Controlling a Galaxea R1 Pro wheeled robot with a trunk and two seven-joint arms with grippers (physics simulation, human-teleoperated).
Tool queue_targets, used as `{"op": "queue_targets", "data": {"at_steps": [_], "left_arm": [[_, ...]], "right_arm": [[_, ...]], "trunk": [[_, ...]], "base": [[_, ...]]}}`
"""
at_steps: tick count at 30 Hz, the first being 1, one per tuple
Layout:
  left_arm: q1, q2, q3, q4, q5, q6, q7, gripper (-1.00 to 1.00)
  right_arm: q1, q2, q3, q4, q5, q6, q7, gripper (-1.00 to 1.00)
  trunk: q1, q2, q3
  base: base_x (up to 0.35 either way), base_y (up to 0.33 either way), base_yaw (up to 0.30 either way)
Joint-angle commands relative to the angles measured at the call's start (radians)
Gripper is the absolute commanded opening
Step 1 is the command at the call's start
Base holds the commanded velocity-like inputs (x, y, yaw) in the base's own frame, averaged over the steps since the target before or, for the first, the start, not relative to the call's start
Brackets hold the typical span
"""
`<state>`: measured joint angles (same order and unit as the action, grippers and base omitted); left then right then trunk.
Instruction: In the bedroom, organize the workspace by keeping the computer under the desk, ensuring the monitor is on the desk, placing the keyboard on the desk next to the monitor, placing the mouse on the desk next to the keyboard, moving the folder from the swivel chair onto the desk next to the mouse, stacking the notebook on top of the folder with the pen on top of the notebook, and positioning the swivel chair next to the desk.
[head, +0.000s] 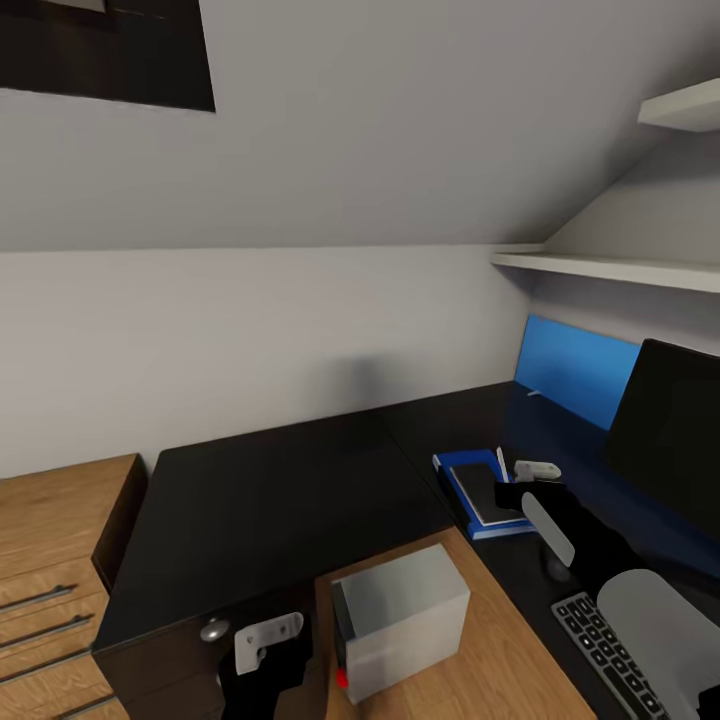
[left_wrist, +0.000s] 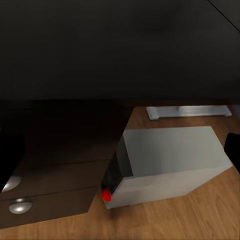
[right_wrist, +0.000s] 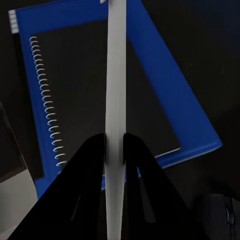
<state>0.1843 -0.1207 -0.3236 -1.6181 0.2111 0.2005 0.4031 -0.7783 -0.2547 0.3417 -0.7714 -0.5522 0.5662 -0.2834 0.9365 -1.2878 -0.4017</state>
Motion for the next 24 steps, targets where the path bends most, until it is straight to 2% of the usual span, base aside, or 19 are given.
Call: {"op": "queue_targets", "data": {"at_steps": [1,24], "left_arm": [[0.000,0.000,-0.001,-0.002,0.007,0.004,0.006,1.00],[0.000,0.001,-0.002,-0.002,0.007,0.004,0.006,1.00]], "right_arm": [[-0.001,-0.001,0.006,-0.002,-0.012,0.001,-0.010,-1.00],[-0.001,-0.001,0.007,-0.007,-0.012,-0.002,-0.010,-1.00]], "trunk": [[0.004,-0.008,-0.004],[0.092,-0.169,-0.076]], "base": [[0.000,0.000,0.000],[0.000,0.000,0.000]]}}
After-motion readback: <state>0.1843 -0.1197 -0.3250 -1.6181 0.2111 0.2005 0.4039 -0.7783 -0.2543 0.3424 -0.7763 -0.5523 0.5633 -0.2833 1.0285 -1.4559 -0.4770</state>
